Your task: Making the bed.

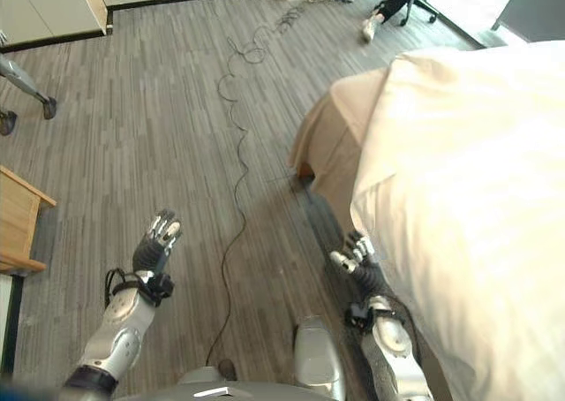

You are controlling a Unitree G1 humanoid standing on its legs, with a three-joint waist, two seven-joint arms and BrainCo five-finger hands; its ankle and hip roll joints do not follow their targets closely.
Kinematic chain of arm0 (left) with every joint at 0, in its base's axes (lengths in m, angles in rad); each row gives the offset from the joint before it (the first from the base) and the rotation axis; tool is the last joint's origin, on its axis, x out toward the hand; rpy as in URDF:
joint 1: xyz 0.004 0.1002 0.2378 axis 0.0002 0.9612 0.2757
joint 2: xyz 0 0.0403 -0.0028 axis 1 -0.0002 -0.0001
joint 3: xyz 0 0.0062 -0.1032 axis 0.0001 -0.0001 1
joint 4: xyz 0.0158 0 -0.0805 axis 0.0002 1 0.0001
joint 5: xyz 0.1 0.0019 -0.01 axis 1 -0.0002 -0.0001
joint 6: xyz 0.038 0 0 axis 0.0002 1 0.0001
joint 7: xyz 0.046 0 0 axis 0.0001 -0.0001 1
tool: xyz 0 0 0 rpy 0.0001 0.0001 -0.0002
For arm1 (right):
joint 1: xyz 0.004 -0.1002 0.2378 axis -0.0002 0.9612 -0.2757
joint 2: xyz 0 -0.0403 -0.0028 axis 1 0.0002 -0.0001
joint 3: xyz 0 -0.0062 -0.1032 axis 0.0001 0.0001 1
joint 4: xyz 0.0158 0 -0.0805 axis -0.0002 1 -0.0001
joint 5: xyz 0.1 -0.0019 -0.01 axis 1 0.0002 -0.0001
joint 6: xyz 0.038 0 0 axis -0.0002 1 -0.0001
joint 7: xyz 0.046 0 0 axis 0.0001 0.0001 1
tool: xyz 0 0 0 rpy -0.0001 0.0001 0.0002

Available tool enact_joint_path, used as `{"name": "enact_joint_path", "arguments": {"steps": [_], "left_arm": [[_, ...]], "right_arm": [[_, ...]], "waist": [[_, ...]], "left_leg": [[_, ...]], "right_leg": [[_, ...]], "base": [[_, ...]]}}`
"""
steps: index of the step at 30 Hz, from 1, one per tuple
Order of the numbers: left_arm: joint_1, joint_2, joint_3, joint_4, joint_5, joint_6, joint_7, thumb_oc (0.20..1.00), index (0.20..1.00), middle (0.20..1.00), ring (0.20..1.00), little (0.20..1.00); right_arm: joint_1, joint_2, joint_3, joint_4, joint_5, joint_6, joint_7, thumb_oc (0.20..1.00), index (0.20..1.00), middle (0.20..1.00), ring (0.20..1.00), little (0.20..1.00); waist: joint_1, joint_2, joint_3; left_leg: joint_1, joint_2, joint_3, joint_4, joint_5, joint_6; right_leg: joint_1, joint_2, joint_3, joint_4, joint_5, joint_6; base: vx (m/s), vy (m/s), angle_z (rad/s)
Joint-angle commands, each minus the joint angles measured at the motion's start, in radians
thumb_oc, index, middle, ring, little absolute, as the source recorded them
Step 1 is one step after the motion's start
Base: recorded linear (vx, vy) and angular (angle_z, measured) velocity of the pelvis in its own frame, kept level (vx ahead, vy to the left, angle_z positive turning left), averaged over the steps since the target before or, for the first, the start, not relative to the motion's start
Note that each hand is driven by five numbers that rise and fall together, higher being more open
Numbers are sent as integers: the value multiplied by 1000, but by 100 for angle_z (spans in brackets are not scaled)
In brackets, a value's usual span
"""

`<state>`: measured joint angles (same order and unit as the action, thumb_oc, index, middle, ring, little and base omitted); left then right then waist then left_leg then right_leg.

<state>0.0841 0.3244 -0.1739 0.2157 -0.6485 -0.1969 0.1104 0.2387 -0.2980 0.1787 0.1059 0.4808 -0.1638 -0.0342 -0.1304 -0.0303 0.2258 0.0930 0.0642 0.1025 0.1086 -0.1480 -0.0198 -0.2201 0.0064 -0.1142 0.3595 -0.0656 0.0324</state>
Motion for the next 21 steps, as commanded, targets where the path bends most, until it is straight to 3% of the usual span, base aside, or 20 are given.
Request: {"name": "enact_joint_path", "arguments": {"steps": [1, 5, 11, 20, 21], "left_arm": [[-22, 22, 27, -91, 28, -46, -19, 1000, 1000, 1000, 1000, 1000], [35, -8, 32, -102, -8, -42, -26, 1000, 1000, 1000, 1000, 1000], [46, -12, 10, -124, -13, -26, -40, 1000, 1000, 1000, 1000, 1000], [18, -9, 21, -131, -9, -39, -17, 1000, 1000, 1000, 1000, 1000], [-10, -7, 14, -125, -11, -46, -4, 1000, 1000, 1000, 1000, 1000]], "right_arm": [[-50, -72, -27, -47, 36, -28, 36, 1000, 1000, 1000, 1000, 1000], [-86, -100, 25, -74, 24, -5, 62, 1000, 1000, 1000, 1000, 1000], [-80, -101, 49, -52, 1, 9, 72, 1000, 1000, 1000, 1000, 1000], [-115, -119, 81, -68, -55, 10, 75, 1000, 1000, 1000, 1000, 1000], [-134, -114, 88, -69, -48, 6, 68, 1000, 1000, 1000, 1000, 1000]], "waist": [[7, 1, -10], [63, -12, -45], [58, -9, -61], [68, -8, -58], [66, 2, -42]], "left_leg": [[-49, -58, -53, -122, 140, 17], [-30, -69, -9, -127, 130, 20], [-6, -74, 22, -155, 131, 21], [-17, -84, 12, -128, 109, 32], [-24, -85, 1, -118, 101, 45]], "right_leg": [[165, -14, 61, -229, -15, 44], [256, -22, 43, -336, 16, 56], [288, -19, 40, -400, 40, 61], [275, -46, 44, -361, 28, 77], [219, -57, 49, -238, 11, 90]], "base": [[97, 8, -4], [68, 7, -26], [56, 24, -21], [31, 63, -3], [-22, 119, 16]]}}
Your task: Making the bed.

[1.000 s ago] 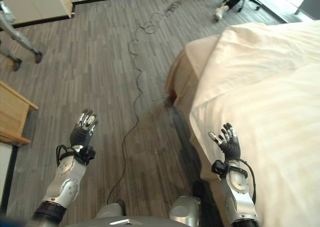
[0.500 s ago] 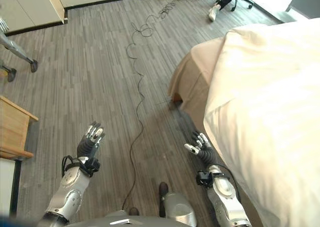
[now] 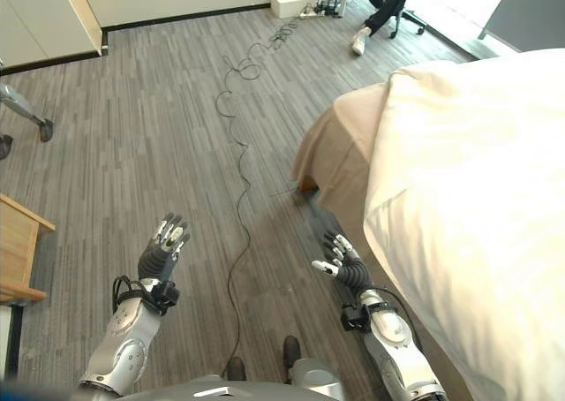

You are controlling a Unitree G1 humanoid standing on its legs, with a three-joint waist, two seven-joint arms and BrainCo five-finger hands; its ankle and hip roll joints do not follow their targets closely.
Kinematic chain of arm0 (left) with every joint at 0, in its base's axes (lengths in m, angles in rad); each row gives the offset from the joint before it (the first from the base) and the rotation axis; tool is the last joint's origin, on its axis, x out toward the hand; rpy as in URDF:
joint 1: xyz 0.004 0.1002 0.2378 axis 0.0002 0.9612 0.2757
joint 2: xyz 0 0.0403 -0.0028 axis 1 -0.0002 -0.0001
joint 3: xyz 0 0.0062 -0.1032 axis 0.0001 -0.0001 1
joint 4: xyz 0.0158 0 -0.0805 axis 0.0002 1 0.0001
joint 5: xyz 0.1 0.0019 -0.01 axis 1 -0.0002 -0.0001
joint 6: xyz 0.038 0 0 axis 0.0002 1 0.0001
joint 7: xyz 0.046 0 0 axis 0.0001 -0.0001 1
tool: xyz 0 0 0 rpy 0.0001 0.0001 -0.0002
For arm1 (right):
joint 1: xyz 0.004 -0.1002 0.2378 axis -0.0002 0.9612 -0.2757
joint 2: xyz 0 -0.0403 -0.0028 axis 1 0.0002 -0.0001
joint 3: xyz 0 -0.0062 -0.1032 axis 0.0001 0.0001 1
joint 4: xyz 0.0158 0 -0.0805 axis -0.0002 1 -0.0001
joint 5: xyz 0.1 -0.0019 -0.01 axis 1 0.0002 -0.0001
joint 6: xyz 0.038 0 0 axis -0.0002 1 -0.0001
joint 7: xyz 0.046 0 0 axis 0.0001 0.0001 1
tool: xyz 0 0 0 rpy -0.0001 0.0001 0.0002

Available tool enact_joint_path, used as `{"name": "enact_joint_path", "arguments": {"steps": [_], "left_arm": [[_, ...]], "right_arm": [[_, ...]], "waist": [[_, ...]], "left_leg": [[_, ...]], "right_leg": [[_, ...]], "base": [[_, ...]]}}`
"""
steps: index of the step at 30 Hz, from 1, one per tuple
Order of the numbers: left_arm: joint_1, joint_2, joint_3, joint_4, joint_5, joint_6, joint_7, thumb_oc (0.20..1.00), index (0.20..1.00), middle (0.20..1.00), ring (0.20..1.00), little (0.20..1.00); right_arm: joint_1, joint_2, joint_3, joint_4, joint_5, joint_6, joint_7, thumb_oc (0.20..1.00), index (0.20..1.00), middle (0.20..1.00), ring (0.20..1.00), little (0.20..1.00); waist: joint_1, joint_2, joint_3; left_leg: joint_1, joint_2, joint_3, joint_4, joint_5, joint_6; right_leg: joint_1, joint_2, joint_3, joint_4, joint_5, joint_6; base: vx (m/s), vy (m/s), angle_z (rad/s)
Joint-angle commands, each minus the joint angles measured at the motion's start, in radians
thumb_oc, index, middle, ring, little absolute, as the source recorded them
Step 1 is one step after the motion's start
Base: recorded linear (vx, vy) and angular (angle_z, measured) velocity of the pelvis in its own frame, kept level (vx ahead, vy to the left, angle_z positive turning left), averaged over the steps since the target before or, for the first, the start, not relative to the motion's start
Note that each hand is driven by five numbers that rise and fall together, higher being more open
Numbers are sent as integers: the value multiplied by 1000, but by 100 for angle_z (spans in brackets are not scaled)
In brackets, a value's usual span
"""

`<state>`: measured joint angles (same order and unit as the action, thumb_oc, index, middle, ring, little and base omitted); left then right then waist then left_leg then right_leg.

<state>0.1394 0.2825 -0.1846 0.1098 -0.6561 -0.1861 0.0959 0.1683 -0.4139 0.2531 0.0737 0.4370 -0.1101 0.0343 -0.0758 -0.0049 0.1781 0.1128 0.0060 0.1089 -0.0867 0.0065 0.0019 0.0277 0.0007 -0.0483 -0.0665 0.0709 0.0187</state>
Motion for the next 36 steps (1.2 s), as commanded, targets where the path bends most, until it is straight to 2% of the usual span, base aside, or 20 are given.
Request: {"name": "enact_joint_path", "arguments": {"steps": [1, 2, 3, 6, 9, 10, 12, 14, 16, 17, 19, 20, 23, 25, 27, 29, 30, 31, 33, 36], "left_arm": [[-83, 37, 19, -13, 1, -59, 17, 1000, 1000, 1000, 1000, 1000], [-85, 37, 19, -12, 1, -59, 17, 1000, 1000, 1000, 1000, 1000], [-115, 42, 2, -10, 21, -57, 28, 1000, 1000, 1000, 1000, 1000], [-127, 48, -6, -17, 33, -56, 28, 1000, 1000, 1000, 1000, 1000], [-139, 49, -1, -18, 42, -64, 23, 1000, 1000, 1000, 1000, 1000], [-147, 49, -1, -14, 29, -68, 16, 1000, 1000, 1000, 1000, 1000], [-165, 55, -7, -2, 39, -62, 12, 1000, 1000, 1000, 1000, 1000], [-171, 57, -11, 0, 49, -60, 10, 1000, 1000, 1000, 1000, 1000], [-175, 28, -41, 19, 17, -67, -11, 1000, 1000, 1000, 1000, 1000], [-175, 28, -41, 19, 17, -67, -12, 1000, 1000, 1000, 1000, 1000], [-183, 9, -47, 31, -15, -69, -9, 1000, 1000, 1000, 1000, 1000], [-196, 3, -58, 24, -40, -63, -12, 1000, 1000, 1000, 1000, 1000], [-219, -10, -75, 35, -35, -57, 0, 1000, 1000, 1000, 1000, 1000], [-226, -15, -85, 36, -52, -58, -4, 1000, 1000, 1000, 1000, 1000], [-229, -4, -85, 38, -43, -61, -14, 1000, 1000, 1000, 1000, 1000], [-227, -1, -86, 39, -37, -63, -13, 1000, 1000, 1000, 1000, 1000], [-217, 3, -75, 29, -34, -71, -4, 1000, 1000, 1000, 1000, 1000], [-208, 7, -63, 16, -32, -75, 1, 1000, 1000, 1000, 1000, 1000], [-187, 19, -36, 3, -30, -84, 3, 1000, 1000, 1000, 1000, 1000], [-161, 23, -22, 0, -31, -86, -8, 1000, 1000, 1000, 1000, 1000]], "right_arm": [[-70, 4, 18, -37, -9, -50, -3, 1000, 1000, 1000, 1000, 1000], [-71, 4, 18, -37, -9, -50, -3, 1000, 1000, 1000, 1000, 1000], [-76, 10, 27, -35, -31, -51, -7, 1000, 1000, 1000, 1000, 1000], [-68, 14, 21, -34, -34, -51, -10, 1000, 1000, 1000, 1000, 1000], [-51, 20, 7, -26, -32, -55, -11, 1000, 1000, 1000, 1000, 1000], [-21, 23, -12, -25, -16, -59, -3, 1000, 1000, 1000, 1000, 1000], [-7, 18, -15, -29, -21, -58, 1, 1000, 1000, 1000, 1000, 1000], [2, 9, -20, -50, -34, -56, 4, 1000, 1000, 1000, 1000, 1000], [18, -14, -26, -55, -31, -63, 5, 1000, 1000, 1000, 1000, 1000], [18, -14, -26, -55, -31, -63, 5, 1000, 1000, 1000, 1000, 1000], [7, -27, -32, -52, -17, -70, -8, 1000, 1000, 1000, 1000, 1000], [1, -40, -44, -78, 39, -83, -11, 1000, 1000, 1000, 1000, 1000], [11, -45, -45, -69, 18, -73, -40, 1000, 1000, 1000, 1000, 1000], [12, -39, -45, -72, 29, -75, -42, 1000, 1000, 1000, 1000, 1000], [27, -31, -54, -62, 31, -84, -30, 1000, 1000, 1000, 1000, 1000], [32, -29, -52, -53, 22, -81, -29, 1000, 1000, 1000, 1000, 1000], [31, -25, -36, -45, 2, -77, -27, 1000, 1000, 1000, 1000, 1000], [28, -24, -29, -44, -4, -76, -24, 1000, 1000, 1000, 1000, 1000], [12, -26, -18, -43, -12, -74, -13, 1000, 1000, 1000, 1000, 1000], [14, -24, -8, -52, -19, -66, 10, 1000, 1000, 1000, 1000, 1000]], "waist": [[9, -17, 15], [10, -19, 13], [-2, -14, 32], [-17, -3, 47], [-51, 6, 55], [-83, -5, 40], [-107, -6, 34], [-118, -2, 28], [-126, 1, 1], [-128, -1, -1], [-122, -15, -9], [-91, -63, 28], [-60, -80, 46], [-53, -88, 44], [-43, -69, 28], [-37, -68, 22], [-11, -53, 14], [9, -54, 10], [34, -57, 3], [21, -59, -14]], "left_leg": [[-45, -27, -12, 82, -59, 35], [-49, -29, -11, 83, -59, 35], [-24, -42, -22, 78, -73, 61], [17, -39, -34, 60, -84, 74], [74, -26, -56, 44, -118, 61], [141, -43, -81, 23, -146, 39], [196, -32, -99, 2, -157, 17], [223, -17, -105, 10, -159, 2], [181, 12, -114, 179, -104, -48], [178, 9, -115, 178, -101, -47], [52, 16, -97, 529, 53, -120], [-107, -3, -77, 859, 98, -140], [-221, 35, -34, 756, 28, -79], [-252, 34, -31, 718, 16, -71], [-271, 30, -42, 410, -6, -49], [-257, 11, -60, 315, 7, -47], [-269, -10, -183, 158, 92, -56], [-280, -11, -276, 121, 129, -73], [-287, -26, -429, 126, 138, -105], [-267, -2, -435, 148, 98, -103]], "right_leg": [[-67, -56, -13, 280, -132, 118], [-76, -59, -11, 291, -138, 118], [-155, -77, 8, 489, -70, 147], [-229, -78, 25, 633, -24, 143], [-321, -68, 6, 560, -44, 135], [-361, -62, -33, 336, -21, 136], [-344, -45, -90, 164, 8, 141], [-329, -40, -109, 148, 13, 136], [-238, 7, -61, 131, -19, 78], [-239, 4, -61, 128, -16, 79], [-161, 4, -74, 107, -27, 43], [-62, -9, -47, 71, -54, 0], [46, -12, -6, 47, -92, 0], [71, -23, 2, 41, -103, 5], [97, -13, 43, 43, -143, 24], [121, -15, 58, 41, -156, 31], [165, 6, 117, 37, -179, 35], [188, 6, 159, 46, -192, 38], [201, 4, 249, 65, -203, 42], [178, -3, 321, 92, -218, 52]], "base": [[-24, 120, 15], [46, 162, 5], [54, 113, -2], [210, 131, 9], [387, 11, 8], [507, -41, 6], [488, -56, 38], [353, -76, 36], [520, -116, 34], [432, -118, 53], [425, -203, 32], [572, -298, 27], [512, -115, -19], [373, 20, -51], [540, 105, -53], [419, 97, -51], [553, 134, -42], [709, 169, -64], [416, 112, -116], [300, 205, -169]]}}
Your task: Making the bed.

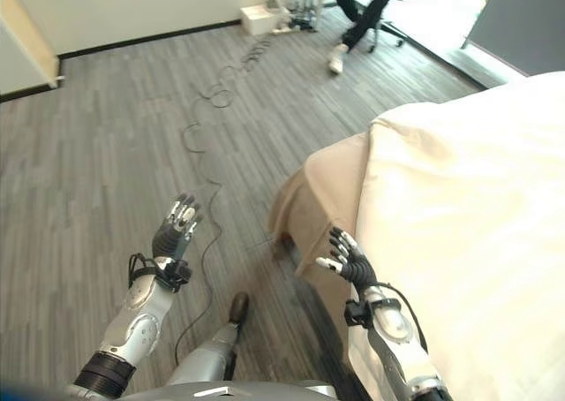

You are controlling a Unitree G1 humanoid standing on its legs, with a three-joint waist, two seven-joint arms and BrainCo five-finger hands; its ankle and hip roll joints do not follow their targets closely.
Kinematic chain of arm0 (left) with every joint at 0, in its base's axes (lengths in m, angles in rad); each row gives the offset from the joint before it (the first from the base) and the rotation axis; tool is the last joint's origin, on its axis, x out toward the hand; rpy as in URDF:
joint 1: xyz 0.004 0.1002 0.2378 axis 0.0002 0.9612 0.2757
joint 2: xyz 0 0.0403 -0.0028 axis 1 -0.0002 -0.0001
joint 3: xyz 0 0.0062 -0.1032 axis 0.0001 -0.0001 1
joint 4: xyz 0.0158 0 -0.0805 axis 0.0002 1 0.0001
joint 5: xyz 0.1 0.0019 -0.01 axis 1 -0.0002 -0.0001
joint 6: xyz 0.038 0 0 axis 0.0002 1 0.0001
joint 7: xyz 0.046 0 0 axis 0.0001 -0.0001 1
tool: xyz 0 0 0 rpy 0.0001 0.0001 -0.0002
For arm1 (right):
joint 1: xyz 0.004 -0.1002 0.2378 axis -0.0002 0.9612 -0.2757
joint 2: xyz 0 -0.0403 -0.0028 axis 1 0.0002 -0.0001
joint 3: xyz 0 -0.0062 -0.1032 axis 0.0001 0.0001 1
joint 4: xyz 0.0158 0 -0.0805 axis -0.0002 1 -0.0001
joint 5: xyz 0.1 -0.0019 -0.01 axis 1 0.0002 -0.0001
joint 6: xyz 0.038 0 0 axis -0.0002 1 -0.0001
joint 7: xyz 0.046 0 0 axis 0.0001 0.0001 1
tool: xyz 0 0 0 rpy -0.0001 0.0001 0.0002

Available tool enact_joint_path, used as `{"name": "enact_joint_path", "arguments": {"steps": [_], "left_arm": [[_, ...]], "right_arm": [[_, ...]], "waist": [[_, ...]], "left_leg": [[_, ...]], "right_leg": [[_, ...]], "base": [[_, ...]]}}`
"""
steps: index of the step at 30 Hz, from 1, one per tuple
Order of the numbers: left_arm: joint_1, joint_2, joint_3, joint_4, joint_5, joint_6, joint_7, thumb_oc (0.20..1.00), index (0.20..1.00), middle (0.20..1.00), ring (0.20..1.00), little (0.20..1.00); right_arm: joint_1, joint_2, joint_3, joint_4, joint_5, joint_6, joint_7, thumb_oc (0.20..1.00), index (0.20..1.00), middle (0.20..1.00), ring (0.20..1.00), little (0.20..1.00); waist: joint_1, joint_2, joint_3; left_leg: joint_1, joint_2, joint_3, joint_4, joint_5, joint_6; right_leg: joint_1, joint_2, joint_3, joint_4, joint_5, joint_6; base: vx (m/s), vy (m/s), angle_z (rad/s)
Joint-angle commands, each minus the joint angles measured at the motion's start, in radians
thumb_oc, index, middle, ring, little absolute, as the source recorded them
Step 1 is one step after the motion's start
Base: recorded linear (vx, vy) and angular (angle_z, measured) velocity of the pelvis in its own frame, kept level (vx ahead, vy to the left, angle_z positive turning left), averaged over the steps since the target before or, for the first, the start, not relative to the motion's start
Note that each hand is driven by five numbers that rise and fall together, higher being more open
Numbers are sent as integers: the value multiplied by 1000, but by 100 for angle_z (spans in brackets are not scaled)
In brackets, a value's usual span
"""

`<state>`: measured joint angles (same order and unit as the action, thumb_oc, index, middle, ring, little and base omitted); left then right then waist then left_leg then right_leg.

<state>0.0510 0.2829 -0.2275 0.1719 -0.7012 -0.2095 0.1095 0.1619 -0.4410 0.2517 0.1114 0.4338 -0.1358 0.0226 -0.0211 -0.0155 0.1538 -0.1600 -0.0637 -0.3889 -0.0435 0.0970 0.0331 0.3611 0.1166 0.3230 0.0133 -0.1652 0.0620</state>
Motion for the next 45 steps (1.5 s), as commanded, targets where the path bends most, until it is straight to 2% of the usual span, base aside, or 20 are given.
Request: {"name": "enact_joint_path", "arguments": {"steps": [1, 4, 6, 7, 8, 9, 12, 13, 16, 17, 19, 22, 26, 29, 31, 32, 34, 38, 40, 45], "left_arm": [[-80, 16, 12, -45, 12, -61, -12, 1000, 1000, 1000, 1000, 1000], [-126, 33, 6, -24, 15, -70, 16, 1000, 1000, 1000, 1000, 1000], [-137, 45, 8, -25, 29, -75, 24, 1000, 1000, 1000, 1000, 1000], [-162, 62, 15, -25, 55, -80, 47, 1000, 1000, 1000, 1000, 1000], [-163, 62, 15, -25, 55, -80, 47, 1000, 1000, 1000, 1000, 1000], [-179, 76, 45, -31, 66, -87, 77, 1000, 1000, 1000, 1000, 1000], [-174, 71, 70, -29, 60, -85, 85, 1000, 1000, 1000, 1000, 1000], [-174, 71, 70, -29, 60, -85, 85, 1000, 1000, 1000, 1000, 1000], [-123, 59, 92, -36, 65, -65, 61, 1000, 1000, 1000, 1000, 1000], [-112, 50, 94, -36, 65, -61, 55, 1000, 1000, 1000, 1000, 1000], [-97, 33, 87, -35, 60, -55, 44, 1000, 1000, 1000, 1000, 1000], [-92, 19, 76, -40, 36, -53, 30, 1000, 1000, 1000, 1000, 1000], [-89, 7, 57, -47, 10, -43, 2, 1000, 1000, 1000, 1000, 1000], [-94, 0, 37, -49, 11, -39, -5, 1000, 1000, 1000, 1000, 1000], [-84, -1, 41, -50, 20, -42, 3, 1000, 1000, 1000, 1000, 1000], [-68, 0, 40, -51, 23, -43, 3, 1000, 1000, 1000, 1000, 1000], [-62, 2, 39, -50, 22, -45, 0, 1000, 1000, 1000, 1000, 1000], [-46, 16, 50, -67, 20, -49, 2, 1000, 1000, 1000, 1000, 1000], [-53, 8, 44, -61, 13, -49, 5, 1000, 1000, 1000, 1000, 1000], [-61, 7, 63, -24, 18, -55, 11, 1000, 1000, 1000, 1000, 1000]], "right_arm": [[28, 7, -13, -94, -12, -41, 20, 1000, 1000, 1000, 1000, 1000], [22, 38, -6, -98, -10, -36, 4, 1000, 1000, 1000, 1000, 1000], [25, 49, -8, -98, -4, -36, 2, 1000, 1000, 1000, 1000, 1000], [7, 59, 2, -92, -13, -35, 2, 1000, 1000, 1000, 1000, 1000], [6, 59, 1, -92, -13, -35, 2, 1000, 1000, 1000, 1000, 1000], [-9, 71, 3, -84, -19, -37, -7, 1000, 1000, 1000, 1000, 1000], [-2, 76, 0, -75, -26, -39, -2, 1000, 1000, 1000, 1000, 1000], [-2, 76, 0, -75, -26, -39, -2, 1000, 1000, 1000, 1000, 1000], [1, 65, -13, -61, -28, -41, 6, 1000, 1000, 1000, 1000, 1000], [-1, 67, -11, -60, -24, -42, 7, 1000, 1000, 1000, 1000, 1000], [1, 66, -13, -68, -21, -44, 8, 1000, 1000, 1000, 1000, 1000], [1, 59, -14, -75, -10, -43, 9, 1000, 1000, 1000, 1000, 1000], [8, 39, -17, -67, 0, -36, 17, 1000, 1000, 1000, 1000, 1000], [22, 20, -30, -72, -4, -31, 20, 1000, 1000, 1000, 1000, 1000], [25, 23, -37, -62, -3, -33, 13, 1000, 1000, 1000, 1000, 1000], [24, 29, -39, -42, 4, -39, 11, 1000, 1000, 1000, 1000, 1000], [25, 27, -40, -36, 5, -41, 12, 1000, 1000, 1000, 1000, 1000], [5, 15, -24, -42, 8, -41, 24, 1000, 1000, 1000, 1000, 1000], [11, -1, -33, -46, -5, -39, 22, 1000, 1000, 1000, 1000, 1000], [17, -30, -53, -53, -40, -40, 7, 1000, 1000, 1000, 1000, 1000]], "waist": [[-50, -54, 9], [-73, -66, 4], [-83, -68, 3], [-89, -63, 17], [-87, -61, 15], [-79, -46, 28], [-81, -39, 21], [-81, -38, 19], [-68, -47, -6], [-64, -50, -11], [-67, -51, -16], [-67, -55, -25], [-67, -70, -2], [-64, -67, 14], [-38, -61, 12], [-30, -58, 9], [-27, -57, 10], [-2, -53, 33], [-3, -34, 49], [11, -12, 59]], "left_leg": [[6, 66, 93, 118, -2, -125], [43, 71, 186, 88, -30, -84], [58, 78, 225, 81, -41, -72], [86, 96, 299, 78, -64, -52], [82, 99, 301, 77, -62, -53], [122, 123, 381, 80, -96, -43], [165, 128, 476, 63, -111, -42], [162, 129, 476, 62, -109, -42], [198, 127, 594, 48, -121, -50], [202, 126, 617, 50, -121, -53], [223, 127, 637, 43, -124, -57], [224, 127, 647, 73, -129, -62], [172, 161, 640, 231, -115, -86], [138, 159, 585, 255, -97, -97], [126, 95, 448, 156, -115, -87], [113, 84, 377, 96, -93, -83], [100, 87, 355, 81, -73, -86], [71, 139, 304, 66, -36, -105], [29, 209, 339, 27, 36, -127], [-6, 278, 310, -7, 83, -165]], "right_leg": [[-160, -133, -37, 20, 27, 21], [-222, -152, 41, 109, 79, 74], [-251, -155, 60, 146, 106, 96], [-330, -167, 28, 247, 162, 128], [-334, -164, 31, 246, 166, 128], [-393, -222, -162, 297, 151, 111], [-418, -222, -393, 291, 101, 85], [-420, -220, -393, 288, 104, 85], [-392, -204, -555, 162, 88, 57], [-370, -204, -578, 118, 90, 54], [-344, -185, -545, 72, 93, 56], [-314, -173, -534, 23, 99, 41], [-290, -169, -513, 17, 93, 18], [-273, -168, -503, 3, 86, 13], [-268, -167, -464, -9, 85, 21], [-269, -162, -441, -15, 91, 25], [-268, -161, -430, -17, 89, 27], [-287, -164, -382, 3, 74, 33], [-275, -194, -396, 25, 45, 44], [-217, -250, -347, 36, 10, 74]], "base": [[290, 277, -130], [224, 262, -70], [157, 219, -106], [152, 242, -122], [152, 334, -168], [106, 264, -146], [93, 262, -161], [43, 134, -124], [33, 76, -81], [15, 30, -110], [40, -34, -88], [34, -76, -20], [-38, -103, -8], [-39, -2, -21], [33, 41, -4], [87, 51, -28], [65, 57, -58], [29, 116, -53], [102, 284, -20], [225, 322, 10]]}}
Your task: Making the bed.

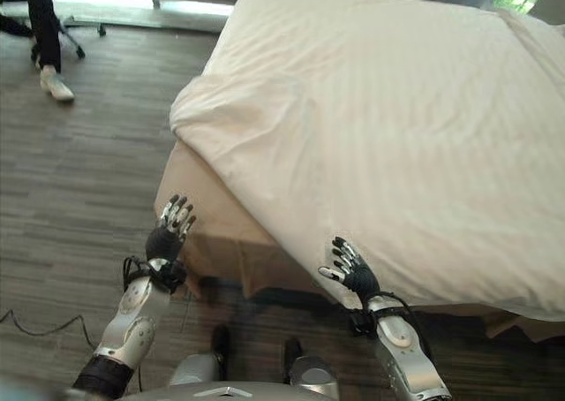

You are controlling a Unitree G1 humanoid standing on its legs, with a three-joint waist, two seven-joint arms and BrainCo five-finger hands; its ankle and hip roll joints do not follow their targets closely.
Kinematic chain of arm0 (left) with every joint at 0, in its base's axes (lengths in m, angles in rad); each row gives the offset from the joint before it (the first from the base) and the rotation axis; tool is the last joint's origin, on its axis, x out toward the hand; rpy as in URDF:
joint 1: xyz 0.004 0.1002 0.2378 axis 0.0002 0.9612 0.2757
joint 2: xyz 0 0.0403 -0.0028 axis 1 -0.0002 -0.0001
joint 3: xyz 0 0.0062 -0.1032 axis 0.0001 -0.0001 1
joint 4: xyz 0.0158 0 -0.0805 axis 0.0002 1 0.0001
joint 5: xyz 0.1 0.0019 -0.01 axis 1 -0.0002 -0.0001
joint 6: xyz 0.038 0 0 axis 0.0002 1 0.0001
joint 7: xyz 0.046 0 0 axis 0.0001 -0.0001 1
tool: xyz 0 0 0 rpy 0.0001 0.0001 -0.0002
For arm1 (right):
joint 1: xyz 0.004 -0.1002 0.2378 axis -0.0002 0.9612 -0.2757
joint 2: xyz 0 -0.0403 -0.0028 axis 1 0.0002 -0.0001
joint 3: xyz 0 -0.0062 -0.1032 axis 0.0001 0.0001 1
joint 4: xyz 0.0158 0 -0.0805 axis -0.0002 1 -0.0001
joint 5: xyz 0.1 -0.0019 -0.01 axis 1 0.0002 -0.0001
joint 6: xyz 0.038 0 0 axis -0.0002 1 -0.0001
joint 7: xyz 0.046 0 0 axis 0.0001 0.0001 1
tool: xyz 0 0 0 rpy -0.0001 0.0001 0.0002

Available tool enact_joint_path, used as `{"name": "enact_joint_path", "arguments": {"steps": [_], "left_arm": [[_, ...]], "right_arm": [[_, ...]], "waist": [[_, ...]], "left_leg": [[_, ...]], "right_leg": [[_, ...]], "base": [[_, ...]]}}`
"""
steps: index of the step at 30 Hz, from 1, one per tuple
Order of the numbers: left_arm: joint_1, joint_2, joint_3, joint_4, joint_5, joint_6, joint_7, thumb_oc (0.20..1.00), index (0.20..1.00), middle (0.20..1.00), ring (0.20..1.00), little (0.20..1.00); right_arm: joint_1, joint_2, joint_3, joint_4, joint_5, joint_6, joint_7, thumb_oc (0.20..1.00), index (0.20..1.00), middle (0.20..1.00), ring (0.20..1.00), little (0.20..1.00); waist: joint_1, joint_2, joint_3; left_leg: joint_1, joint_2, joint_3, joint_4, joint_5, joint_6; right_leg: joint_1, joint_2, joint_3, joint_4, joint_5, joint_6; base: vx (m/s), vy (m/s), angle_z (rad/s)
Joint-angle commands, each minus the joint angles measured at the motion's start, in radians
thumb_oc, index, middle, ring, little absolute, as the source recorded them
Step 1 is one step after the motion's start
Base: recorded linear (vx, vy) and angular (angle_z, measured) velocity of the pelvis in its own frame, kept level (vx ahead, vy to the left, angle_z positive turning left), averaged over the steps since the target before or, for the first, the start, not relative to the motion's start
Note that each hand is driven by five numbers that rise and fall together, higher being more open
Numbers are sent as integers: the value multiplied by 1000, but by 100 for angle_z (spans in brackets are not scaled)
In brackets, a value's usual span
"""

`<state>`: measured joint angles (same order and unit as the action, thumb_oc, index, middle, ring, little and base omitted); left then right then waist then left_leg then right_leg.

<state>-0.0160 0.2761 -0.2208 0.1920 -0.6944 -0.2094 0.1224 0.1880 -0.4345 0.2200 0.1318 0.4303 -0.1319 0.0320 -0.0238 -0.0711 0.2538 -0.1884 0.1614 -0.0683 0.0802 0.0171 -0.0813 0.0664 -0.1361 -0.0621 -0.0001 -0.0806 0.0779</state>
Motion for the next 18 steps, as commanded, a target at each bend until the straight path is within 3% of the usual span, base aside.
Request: {"name": "enact_joint_path", "arguments": {"steps": [1, 2, 3, 4, 5, 6, 7, 8, 9, 10, 11, 12, 13, 14, 15, 18], "left_arm": [[6, 14, 78, -36, 1, -65, 5, 1000, 1000, 1000, 1000, 1000], [6, 14, 78, -36, 1, -65, 5, 1000, 1000, 1000, 1000, 1000], [3, 26, 108, -44, -2, -76, 16, 1000, 1000, 1000, 1000, 1000], [4, 27, 108, -44, -2, -76, 16, 1000, 1000, 1000, 1000, 1000], [1, 38, 119, -53, 3, -79, 17, 1000, 1000, 1000, 1000, 1000], [-1, 42, 121, -62, -3, -82, 15, 1000, 1000, 1000, 1000, 1000], [-21, 54, 109, -62, 14, -80, 23, 1000, 1000, 1000, 1000, 1000], [-34, 62, 92, -61, 18, -74, 13, 1000, 1000, 1000, 1000, 1000], [-78, 79, 55, -43, 51, -65, 25, 1000, 1000, 1000, 1000, 1000], [-79, 80, 55, -42, 51, -65, 25, 1000, 1000, 1000, 1000, 1000], [-75, 90, 61, -59, 48, -69, 24, 1000, 1000, 1000, 1000, 1000], [-66, 100, 70, -73, 52, -67, 19, 1000, 1000, 1000, 1000, 1000], [-57, 111, 70, -79, 70, -59, 7, 1000, 1000, 1000, 1000, 1000], [-49, 122, 61, -68, 100, -46, -24, 1000, 1000, 1000, 1000, 1000], [-48, 122, 61, -68, 100, -46, -24, 1000, 1000, 1000, 1000, 1000], [-45, 103, 60, -39, 97, -37, -17, 1000, 1000, 1000, 1000, 1000]], "right_arm": [[-8, -39, -28, -71, -36, -44, -8, 1000, 1000, 1000, 1000, 1000], [-8, -39, -28, -71, -36, -44, -8, 1000, 1000, 1000, 1000, 1000], [-8, -34, -35, -76, -24, -44, -9, 1000, 1000, 1000, 1000, 1000], [-7, -33, -34, -76, -23, -44, -9, 1000, 1000, 1000, 1000, 1000], [-8, -32, -36, -75, -11, -40, -3, 1000, 1000, 1000, 1000, 1000], [-1, -27, -42, -79, -5, -38, 0, 1000, 1000, 1000, 1000, 1000], [14, -24, -57, -80, -9, -29, 2, 1000, 1000, 1000, 1000, 1000], [26, -8, -70, -88, -24, -29, 1, 1000, 1000, 1000, 1000, 1000], [4, 11, -57, -67, -64, -29, -44, 1000, 1000, 1000, 1000, 1000], [3, 12, -57, -67, -64, -29, -44, 1000, 1000, 1000, 1000, 1000], [-7, 29, -49, -69, -38, -35, -48, 1000, 1000, 1000, 1000, 1000], [-6, 56, -40, -76, 10, -43, -35, 1000, 1000, 1000, 1000, 1000], [6, 63, -32, -74, 35, -43, -7, 1000, 1000, 1000, 1000, 1000], [24, 60, -23, -60, 22, -29, 24, 1000, 1000, 1000, 1000, 1000], [25, 60, -23, -60, 22, -29, 24, 1000, 1000, 1000, 1000, 1000], [37, 61, -33, -40, 40, -25, 24, 1000, 1000, 1000, 1000, 1000]], "waist": [[19, 50, -54], [20, 50, -54], [17, 45, -67], [17, 43, -66], [15, 44, -76], [0, 50, -82], [-17, 53, -88], [-24, 54, -92], [-32, 52, -86], [-29, 52, -89], [-34, 65, -73], [-52, 82, -51], [-66, 96, -48], [-90, 104, -48], [-92, 103, -45], [-104, 95, -50]], "left_leg": [[25, 84, -73, -101, 173, -71], [26, 84, -73, -101, 173, -71], [38, 100, -161, 2, 140, -89], [36, 98, -161, 10, 134, -88], [58, 87, -210, 51, 102, -97], [73, 98, -171, 38, 90, -97], [78, 88, -135, 28, 57, -98], [99, 62, -119, 7, 16, -79], [120, 0, -67, 17, -30, -11], [116, -1, -65, 17, -28, -11], [140, -21, -43, 14, -31, 13], [174, -33, -33, -3, -27, 25], [187, -44, -41, -27, -19, 35], [212, -72, -47, -62, -16, 62], [217, -72, -49, -65, -17, 61], [237, -120, -14, -85, -27, 74]], "right_leg": [[105, -34, 79, 43, -80, 74], [106, -34, 79, 43, -80, 74], [98, -87, 126, 52, -68, 92], [99, -88, 127, 53, -70, 93], [86, -120, 153, 59, -55, 105], [88, -138, 153, 69, -47, 122], [80, -190, 161, 88, -18, 150], [42, -229, 183, 157, 35, 152], [-52, -247, 229, 300, 175, 90], [-57, -247, 232, 298, 178, 91], [-122, -252, 219, 382, 244, 58], [-168, -220, 221, 454, 253, 48], [-191, -152, 244, 502, 224, 49], [-229, -43, 220, 506, 143, 45], [-226, -43, 218, 511, 137, 44], [-229, 34, 106, 349, 50, 38]], "base": [[330, 443, -29], [429, 690, -47], [201, 377, -54], [313, 573, -58], [217, 355, -61], [336, 616, -54], [340, 670, -33], [381, 943, -11], [255, 684, -25], [208, 664, -54], [96, 443, -58], [164, 630, -82], [254, 714, -58], [229, 498, -39], [229, 447, 4], [131, 270, -5]]}}
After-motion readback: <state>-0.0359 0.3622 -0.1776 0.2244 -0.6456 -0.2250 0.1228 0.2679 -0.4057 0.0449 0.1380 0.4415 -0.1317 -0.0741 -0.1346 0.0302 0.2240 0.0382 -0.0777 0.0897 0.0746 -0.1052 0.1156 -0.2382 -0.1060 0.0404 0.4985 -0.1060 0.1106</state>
